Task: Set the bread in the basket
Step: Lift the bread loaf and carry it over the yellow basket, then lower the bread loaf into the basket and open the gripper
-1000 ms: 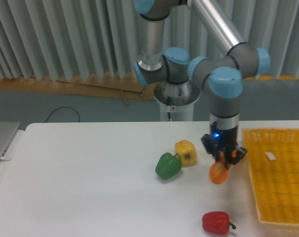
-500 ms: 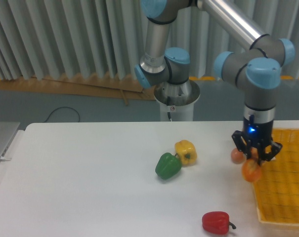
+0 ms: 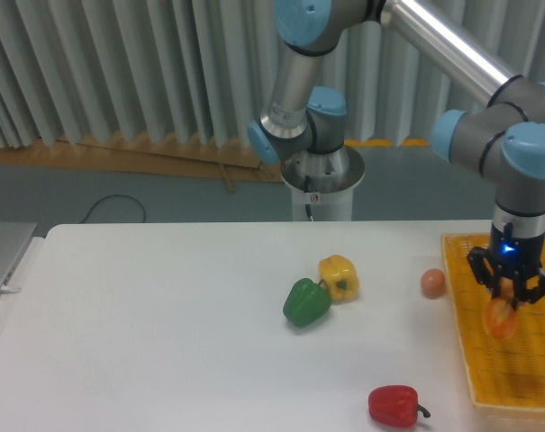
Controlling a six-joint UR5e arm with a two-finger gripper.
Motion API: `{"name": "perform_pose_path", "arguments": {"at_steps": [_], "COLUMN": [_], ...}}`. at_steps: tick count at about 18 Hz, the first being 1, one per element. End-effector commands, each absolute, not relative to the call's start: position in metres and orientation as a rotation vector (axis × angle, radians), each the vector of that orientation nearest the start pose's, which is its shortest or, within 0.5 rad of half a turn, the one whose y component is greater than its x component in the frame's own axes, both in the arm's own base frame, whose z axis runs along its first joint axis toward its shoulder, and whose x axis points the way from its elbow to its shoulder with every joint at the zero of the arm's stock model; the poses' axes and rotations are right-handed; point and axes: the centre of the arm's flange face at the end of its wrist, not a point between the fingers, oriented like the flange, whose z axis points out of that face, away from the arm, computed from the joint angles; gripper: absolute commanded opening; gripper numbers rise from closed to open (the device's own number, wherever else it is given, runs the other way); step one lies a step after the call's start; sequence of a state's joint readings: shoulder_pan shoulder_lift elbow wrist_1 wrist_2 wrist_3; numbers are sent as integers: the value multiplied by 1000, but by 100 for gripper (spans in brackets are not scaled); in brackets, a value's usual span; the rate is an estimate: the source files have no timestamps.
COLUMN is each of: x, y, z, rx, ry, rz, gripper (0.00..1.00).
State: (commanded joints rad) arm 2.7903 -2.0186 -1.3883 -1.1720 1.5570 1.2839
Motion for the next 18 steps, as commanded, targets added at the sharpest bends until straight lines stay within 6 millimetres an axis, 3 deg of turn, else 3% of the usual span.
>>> {"name": "perform_pose_path", "arguments": {"at_steps": [5,7,8,9,12,15,18], "x": [-593,-595,-596,-597,-597,-590,-594], "y": [355,356,356,358,359,366,366], "z": [351,347,345,343,348,360,356], "rx": [-3080,-3083,-3082,-3079,-3073,-3064,-3064], "ry": [119,119,122,124,138,265,275], "rz": [195,192,196,207,230,259,254], "gripper": [40,58,74,100,100,100,100]}}
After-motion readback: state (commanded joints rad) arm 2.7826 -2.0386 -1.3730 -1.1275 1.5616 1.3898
